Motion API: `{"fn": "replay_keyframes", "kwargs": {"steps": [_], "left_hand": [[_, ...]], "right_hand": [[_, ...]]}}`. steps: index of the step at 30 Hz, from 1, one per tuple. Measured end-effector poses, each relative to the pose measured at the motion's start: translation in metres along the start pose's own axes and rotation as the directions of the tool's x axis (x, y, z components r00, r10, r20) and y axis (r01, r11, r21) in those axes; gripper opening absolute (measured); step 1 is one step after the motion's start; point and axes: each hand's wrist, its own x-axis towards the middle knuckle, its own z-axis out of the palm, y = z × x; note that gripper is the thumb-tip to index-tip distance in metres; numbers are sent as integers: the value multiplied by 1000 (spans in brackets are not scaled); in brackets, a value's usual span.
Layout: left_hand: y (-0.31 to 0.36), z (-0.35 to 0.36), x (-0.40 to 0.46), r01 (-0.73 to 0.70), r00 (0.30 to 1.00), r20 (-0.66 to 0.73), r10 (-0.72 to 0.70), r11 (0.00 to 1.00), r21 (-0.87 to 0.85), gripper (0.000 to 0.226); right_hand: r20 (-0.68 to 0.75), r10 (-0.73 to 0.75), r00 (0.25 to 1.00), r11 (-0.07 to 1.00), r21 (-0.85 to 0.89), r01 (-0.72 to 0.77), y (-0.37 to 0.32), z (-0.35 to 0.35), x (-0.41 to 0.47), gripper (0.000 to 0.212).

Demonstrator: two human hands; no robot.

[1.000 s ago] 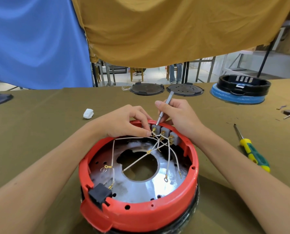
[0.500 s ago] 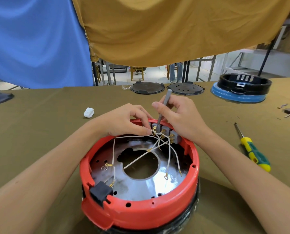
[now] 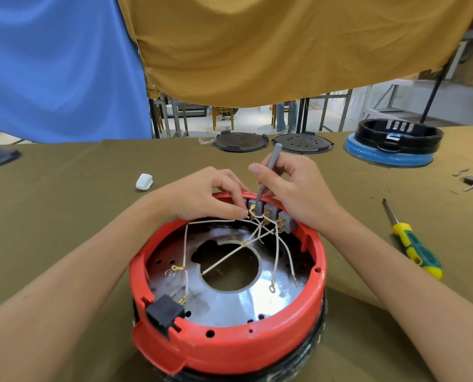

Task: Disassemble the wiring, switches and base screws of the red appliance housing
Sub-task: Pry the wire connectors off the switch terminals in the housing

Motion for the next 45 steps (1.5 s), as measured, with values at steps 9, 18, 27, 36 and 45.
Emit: {"fn": "replay_keyframes", "kwargs": {"steps": [9,18,27,36,45], "left_hand": [[1,0,0,0,1000,1,0,1000,10,10],[0,-1,1,-8,1000,11,9,1000,-4,17],[-2,-1,-1,2,1000,20,-2,1000,-15,4],[-1,-1,0,4,1000,17,-3,1000,-7,11],[0,-1,0,5,1000,16,-5,1000,-18,10]], "right_hand": [[26,35,999,997,61,-36,3,1,3,29],[74,209,975,933,282,-222,16,4,6,31],[30,192,981,949,249,-193,14,4,3,31],[58,170,984,957,227,-179,13,3,4,30],[115,307,945,893,309,-327,14,3,6,36]]}}
